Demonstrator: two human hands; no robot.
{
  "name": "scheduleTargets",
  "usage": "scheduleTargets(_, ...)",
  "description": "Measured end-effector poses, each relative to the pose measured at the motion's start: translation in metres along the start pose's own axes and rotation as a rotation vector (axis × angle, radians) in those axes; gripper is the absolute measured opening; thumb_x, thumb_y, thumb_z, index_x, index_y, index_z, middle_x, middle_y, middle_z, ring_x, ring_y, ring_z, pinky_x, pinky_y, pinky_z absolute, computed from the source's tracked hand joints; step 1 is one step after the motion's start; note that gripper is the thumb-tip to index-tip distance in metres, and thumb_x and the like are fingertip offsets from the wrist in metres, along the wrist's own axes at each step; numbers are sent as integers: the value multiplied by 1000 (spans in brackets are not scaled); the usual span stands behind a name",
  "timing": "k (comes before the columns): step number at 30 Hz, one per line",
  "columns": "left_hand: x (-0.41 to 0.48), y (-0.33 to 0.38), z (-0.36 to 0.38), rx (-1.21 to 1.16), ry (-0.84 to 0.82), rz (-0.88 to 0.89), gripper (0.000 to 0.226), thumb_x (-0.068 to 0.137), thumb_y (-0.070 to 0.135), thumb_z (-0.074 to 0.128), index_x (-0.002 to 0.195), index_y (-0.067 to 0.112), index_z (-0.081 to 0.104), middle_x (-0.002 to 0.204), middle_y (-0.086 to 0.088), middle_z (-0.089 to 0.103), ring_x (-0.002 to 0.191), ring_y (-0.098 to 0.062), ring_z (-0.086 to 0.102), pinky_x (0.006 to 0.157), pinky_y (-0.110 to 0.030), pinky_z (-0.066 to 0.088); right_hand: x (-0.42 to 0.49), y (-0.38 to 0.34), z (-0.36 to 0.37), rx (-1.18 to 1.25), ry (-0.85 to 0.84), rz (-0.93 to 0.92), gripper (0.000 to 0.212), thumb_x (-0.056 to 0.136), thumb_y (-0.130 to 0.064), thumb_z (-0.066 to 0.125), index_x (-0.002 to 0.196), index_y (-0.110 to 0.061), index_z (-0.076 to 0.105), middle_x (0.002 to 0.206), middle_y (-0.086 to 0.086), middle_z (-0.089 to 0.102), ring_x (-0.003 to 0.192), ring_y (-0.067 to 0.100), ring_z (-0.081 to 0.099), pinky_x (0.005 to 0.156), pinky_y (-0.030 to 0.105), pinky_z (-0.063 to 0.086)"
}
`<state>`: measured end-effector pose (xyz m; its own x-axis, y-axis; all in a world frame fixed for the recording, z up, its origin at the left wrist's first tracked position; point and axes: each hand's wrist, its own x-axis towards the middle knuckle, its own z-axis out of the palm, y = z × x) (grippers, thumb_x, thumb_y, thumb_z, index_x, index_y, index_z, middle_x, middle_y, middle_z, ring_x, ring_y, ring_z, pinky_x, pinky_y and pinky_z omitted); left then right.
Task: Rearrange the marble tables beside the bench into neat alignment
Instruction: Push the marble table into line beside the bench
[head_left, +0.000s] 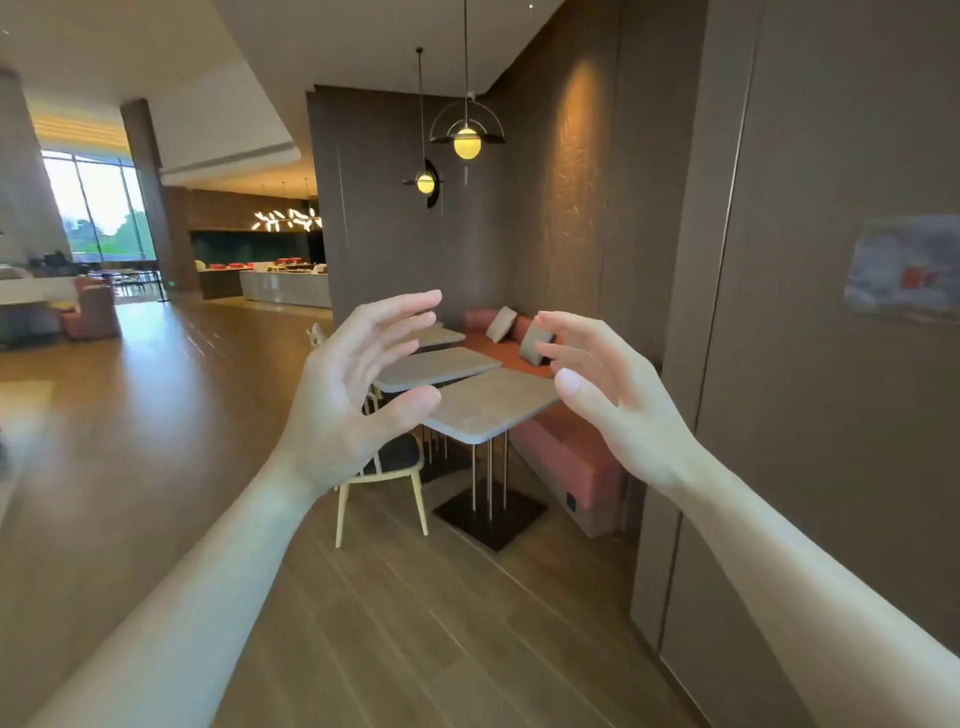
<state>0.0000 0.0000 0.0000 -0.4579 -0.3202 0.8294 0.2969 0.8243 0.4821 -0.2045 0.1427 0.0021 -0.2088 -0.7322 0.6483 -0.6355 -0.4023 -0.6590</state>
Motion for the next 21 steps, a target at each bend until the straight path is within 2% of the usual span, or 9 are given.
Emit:
scheduleTargets(5,39,-90,8,30,30,20,78,81,77,69,140,29,52,152,-4,57,142,-26,56,116,-54,47,69,73,8,-40,-15,4,80,82,-57,60,151,-20,45,158,-2,50,143,17,52,119,50,44)
scheduleTargets(8,79,-152,12,1,50,38,78,82,76,69,142,29,52,152,-4,57,143,-25,55,116,-53,48,129,124,8,-51,-27,-15,73,87,-49,61,151,-19,46,159,0,49,144,20,51,120,54,42)
scheduleTargets(12,136,-225,21,-12,34,64,77,84,73,69,142,27,51,153,-7,56,143,-26,55,116,-53,47,199,178,6,-76,-31,-35,86,79,-65,56,151,-19,45,159,-2,49,144,19,51,120,53,43)
scheduleTargets(16,183,-295,38,-37,12,67,74,85,72,69,142,29,51,153,-5,56,144,-25,54,117,-50,47,253,241,1,-75,-17,-44,85,81,-64,55,152,-19,45,159,-2,49,144,18,51,120,52,43)
scheduleTargets(21,229,-386,74,-21,-7,50,72,86,72,69,143,32,52,153,-3,57,143,-27,54,116,-53,47,311,331,-13,-48,-19,-44,81,84,-61,56,152,-18,46,159,0,48,144,19,51,120,51,43)
